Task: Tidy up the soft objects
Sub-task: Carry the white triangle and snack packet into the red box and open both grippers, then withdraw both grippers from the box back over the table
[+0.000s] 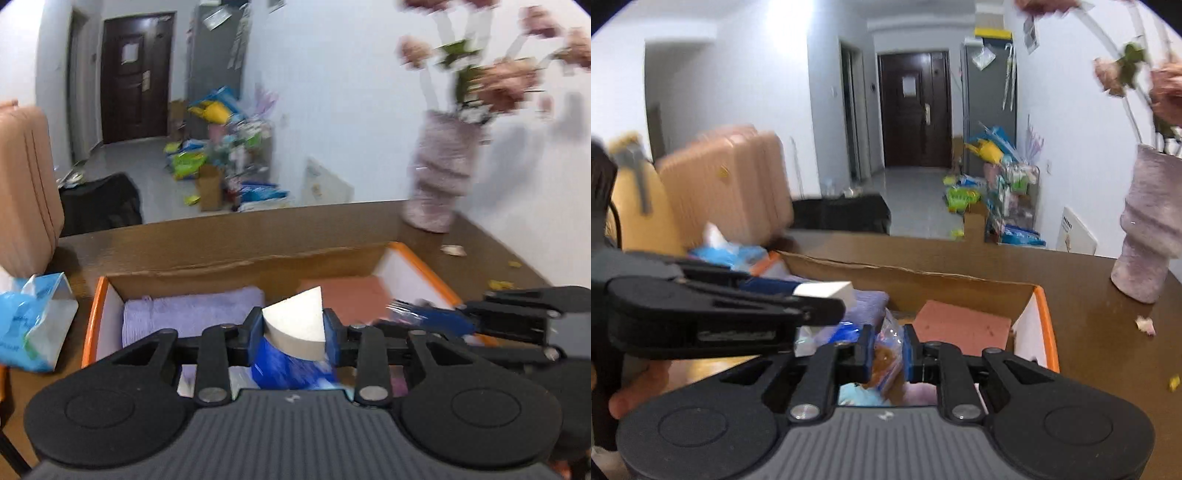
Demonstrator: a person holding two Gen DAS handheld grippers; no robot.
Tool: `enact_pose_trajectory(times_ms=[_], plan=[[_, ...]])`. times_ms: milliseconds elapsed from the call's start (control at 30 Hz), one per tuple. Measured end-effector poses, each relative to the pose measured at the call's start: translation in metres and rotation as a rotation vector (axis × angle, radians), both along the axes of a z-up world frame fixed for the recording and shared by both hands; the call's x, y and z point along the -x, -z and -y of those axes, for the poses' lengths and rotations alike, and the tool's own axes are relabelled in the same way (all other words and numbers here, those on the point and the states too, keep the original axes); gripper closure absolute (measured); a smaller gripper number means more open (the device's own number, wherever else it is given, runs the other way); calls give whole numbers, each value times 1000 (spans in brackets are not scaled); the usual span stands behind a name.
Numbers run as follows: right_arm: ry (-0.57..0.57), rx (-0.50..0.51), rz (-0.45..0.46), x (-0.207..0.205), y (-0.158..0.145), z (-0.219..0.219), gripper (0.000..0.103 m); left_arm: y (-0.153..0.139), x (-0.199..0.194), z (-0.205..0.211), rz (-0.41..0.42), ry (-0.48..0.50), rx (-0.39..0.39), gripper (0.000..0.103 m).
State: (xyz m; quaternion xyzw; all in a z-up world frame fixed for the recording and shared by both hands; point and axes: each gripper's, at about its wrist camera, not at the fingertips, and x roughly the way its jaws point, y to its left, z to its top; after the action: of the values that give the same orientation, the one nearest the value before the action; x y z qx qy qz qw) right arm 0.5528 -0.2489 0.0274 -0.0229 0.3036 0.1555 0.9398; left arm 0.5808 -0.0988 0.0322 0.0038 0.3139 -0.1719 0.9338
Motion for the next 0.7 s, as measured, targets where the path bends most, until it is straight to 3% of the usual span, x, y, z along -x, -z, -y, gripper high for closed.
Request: enact_pose_trajectory(times_ms=[100,167,200,267,300,333,700], plan=[[-27,68,-79,-36,20,-8,88,19,-41,-3,-68,1,58,67],[-59,82,-120,-49,33,-11,84,27,-57,-3,-102,-4,71,44],[-63,86,-133,-52,37,-12,82,29,-61,-4,-117,-10,81,39],[-63,52,-143,-51,35,-9,68,30,-63,-9,-128,8,111,34],[-62,28,-131,-49,31,-5,53,29,-61,-10,-120,15,117,33],[-55,18,-119,-48,27,-2,47,28,-59,-12,-107,12,110,29],[55,-7,-41,-10,-46,31,45,-37,4,-42,9,-49,21,19]])
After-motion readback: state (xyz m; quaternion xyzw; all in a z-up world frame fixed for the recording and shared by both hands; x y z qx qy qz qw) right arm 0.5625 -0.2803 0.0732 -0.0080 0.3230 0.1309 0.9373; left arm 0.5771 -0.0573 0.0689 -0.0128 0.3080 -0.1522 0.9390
